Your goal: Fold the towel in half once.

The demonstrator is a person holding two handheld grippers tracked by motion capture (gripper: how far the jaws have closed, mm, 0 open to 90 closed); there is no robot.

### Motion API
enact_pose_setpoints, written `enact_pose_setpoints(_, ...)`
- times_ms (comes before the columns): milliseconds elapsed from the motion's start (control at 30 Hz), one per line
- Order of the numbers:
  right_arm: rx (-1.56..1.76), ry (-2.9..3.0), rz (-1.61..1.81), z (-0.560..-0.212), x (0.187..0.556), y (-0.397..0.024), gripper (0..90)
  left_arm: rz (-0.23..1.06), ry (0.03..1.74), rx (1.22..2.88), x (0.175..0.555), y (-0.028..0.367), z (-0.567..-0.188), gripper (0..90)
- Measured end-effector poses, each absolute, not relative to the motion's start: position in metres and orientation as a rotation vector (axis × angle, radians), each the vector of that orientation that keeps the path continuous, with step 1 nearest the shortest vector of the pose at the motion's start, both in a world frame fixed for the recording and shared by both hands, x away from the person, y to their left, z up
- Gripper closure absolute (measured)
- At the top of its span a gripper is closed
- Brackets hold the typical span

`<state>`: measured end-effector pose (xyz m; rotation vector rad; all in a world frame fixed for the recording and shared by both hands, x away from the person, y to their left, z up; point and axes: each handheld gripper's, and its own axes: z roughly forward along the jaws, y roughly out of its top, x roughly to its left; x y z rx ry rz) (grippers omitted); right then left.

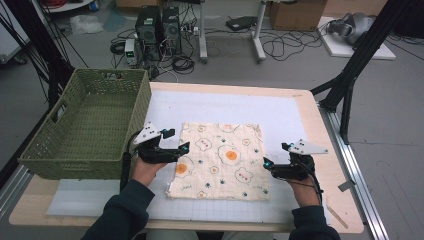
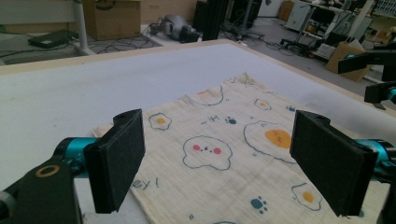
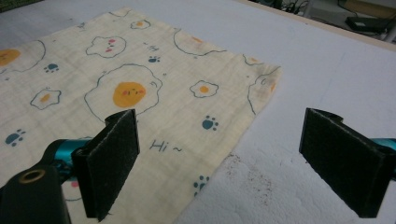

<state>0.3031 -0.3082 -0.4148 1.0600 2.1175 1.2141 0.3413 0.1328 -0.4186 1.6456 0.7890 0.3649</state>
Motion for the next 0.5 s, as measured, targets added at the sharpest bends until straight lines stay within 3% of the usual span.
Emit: enact_pose_setpoints(500, 1.075, 2.102, 1.22, -0.4154, 0.306, -0.3113, 11.5, 0.345, 0.853, 1.684, 0.3443, 0.1344, -0.4251, 18.4)
